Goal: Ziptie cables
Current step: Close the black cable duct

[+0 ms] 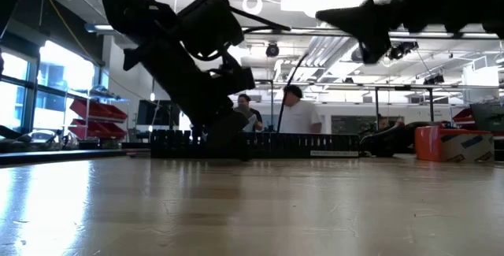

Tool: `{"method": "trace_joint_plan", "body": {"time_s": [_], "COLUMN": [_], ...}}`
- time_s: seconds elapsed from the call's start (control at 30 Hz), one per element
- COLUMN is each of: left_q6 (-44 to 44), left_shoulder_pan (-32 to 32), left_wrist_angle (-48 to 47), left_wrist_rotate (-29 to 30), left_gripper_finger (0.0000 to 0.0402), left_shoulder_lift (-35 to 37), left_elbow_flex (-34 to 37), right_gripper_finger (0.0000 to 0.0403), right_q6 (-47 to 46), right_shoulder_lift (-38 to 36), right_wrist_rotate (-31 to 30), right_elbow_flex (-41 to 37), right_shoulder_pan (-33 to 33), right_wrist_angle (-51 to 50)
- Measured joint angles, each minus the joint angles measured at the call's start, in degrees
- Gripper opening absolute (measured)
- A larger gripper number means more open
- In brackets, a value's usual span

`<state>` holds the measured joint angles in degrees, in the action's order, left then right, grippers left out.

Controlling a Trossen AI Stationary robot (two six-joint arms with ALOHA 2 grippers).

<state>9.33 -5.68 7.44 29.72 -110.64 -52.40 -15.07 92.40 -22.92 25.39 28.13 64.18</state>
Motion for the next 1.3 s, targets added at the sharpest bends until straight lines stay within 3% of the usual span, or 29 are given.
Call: {"method": "trace_joint_plan", "body": {"time_s": [0.17, 0.27, 0.47, 0.67, 0.87, 1.03, 1.3], "left_q6": [-0.03, -3.05, -6.02, -9.56, -10.54, -10.98, -3.52], "left_shoulder_pan": [-3.89, -5.55, 1.40, 9.27, 12.52, 11.02, 2.40], "left_wrist_angle": [-1.29, -1.49, -10.40, -11.79, -11.38, -9.35, -9.24], "left_wrist_rotate": [2.87, 6.08, -1.70, -14.84, -14.35, -17.89, -19.78], "left_gripper_finger": [0.0057, 0.0046, 0.0096, 0.0167, 0.0181, 0.0142, 0.0013], "left_shoulder_lift": [2.29, 7.61, 16.38, 15.07, 9.53, 5.45, 4.68], "left_elbow_flex": [0.15, -0.25, -0.04, 0.02, 0.04, 0.04, -0.09], "right_gripper_finger": [0.0204, 0.0204, 0.0204, 0.0204, 0.0204, 0.0204, 0.0204], "right_q6": [6.50, 11.00, 12.57, 12.06, 9.22, 7.90, 9.86], "right_shoulder_lift": [7.28, 10.04, 11.57, 11.87, 11.95, 12.31, 11.95], "right_wrist_rotate": [-1.08, -3.07, -6.46, -6.39, -6.13, -6.58, -7.35], "right_elbow_flex": [10.16, 15.80, 23.54, 26.10, 25.97, 25.92, 25.90], "right_shoulder_pan": [4.03, 5.79, 6.60, 6.00, 6.22, 6.65, 9.00], "right_wrist_angle": [-1.58, -3.97, -13.24, -17.93, -18.59, -18.98, -17.25]}}
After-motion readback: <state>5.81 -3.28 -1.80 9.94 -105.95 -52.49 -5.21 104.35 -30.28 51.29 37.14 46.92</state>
